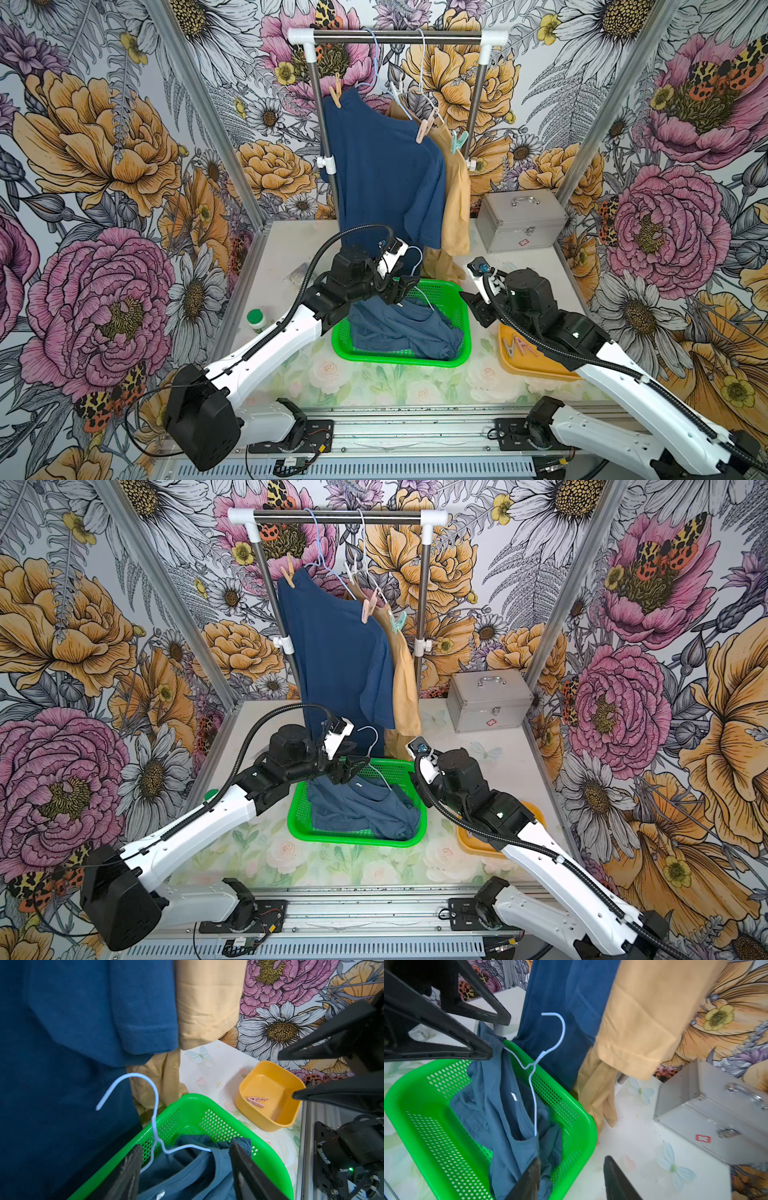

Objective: Remove the clothespins securing t-shirts to the hanger
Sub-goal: Pick up the hanger from the basket.

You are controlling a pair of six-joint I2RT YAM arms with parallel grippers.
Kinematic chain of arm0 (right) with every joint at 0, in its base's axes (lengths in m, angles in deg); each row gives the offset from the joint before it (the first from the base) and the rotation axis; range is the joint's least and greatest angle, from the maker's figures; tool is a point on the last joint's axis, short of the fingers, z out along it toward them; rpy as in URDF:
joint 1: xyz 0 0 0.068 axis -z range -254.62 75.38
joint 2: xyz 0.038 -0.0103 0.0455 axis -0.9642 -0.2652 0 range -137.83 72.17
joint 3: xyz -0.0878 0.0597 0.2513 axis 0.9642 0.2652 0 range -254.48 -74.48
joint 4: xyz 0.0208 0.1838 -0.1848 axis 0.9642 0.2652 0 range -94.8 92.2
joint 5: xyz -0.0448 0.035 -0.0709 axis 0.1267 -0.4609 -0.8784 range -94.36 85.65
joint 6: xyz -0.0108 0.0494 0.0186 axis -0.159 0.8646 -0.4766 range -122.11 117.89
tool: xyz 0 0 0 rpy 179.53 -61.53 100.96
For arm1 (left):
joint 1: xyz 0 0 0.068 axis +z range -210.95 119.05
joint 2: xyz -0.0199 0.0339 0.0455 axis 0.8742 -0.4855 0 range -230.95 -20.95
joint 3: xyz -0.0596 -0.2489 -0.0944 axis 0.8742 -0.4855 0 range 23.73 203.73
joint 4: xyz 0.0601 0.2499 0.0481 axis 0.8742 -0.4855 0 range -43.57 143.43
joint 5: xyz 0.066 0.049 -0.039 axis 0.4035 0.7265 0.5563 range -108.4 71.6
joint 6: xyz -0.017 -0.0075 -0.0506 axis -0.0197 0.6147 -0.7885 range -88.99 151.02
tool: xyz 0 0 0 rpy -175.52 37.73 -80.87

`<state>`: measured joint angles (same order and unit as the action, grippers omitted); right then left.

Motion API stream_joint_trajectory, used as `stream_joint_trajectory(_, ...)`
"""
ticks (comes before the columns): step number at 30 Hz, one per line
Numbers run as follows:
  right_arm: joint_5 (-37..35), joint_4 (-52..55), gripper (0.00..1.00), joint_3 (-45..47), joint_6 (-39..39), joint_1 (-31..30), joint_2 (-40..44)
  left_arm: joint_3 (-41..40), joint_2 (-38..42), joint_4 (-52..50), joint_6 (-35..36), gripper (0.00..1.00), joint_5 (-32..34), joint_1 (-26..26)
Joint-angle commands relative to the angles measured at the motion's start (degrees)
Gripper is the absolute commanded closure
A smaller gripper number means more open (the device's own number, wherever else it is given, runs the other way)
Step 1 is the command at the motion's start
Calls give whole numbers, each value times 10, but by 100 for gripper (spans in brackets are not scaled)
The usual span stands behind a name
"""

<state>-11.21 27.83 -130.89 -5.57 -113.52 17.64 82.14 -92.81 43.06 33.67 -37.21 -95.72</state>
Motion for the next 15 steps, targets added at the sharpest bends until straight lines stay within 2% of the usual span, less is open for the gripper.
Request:
stream_joint_trajectory(1, 48, -120, 49, 26, 48, -6, -39, -18, 30, -21, -30, 31, -14, 40)
stream_joint_trajectory(10, 130, -223, 48, -3, 77, -1, -196, -50, 76, -61, -33, 30, -44, 120)
stream_joint_trajectory(15, 172, -262, 47, -28, 99, 8, -264, -71, 96, -61, -31, 29, -48, 141)
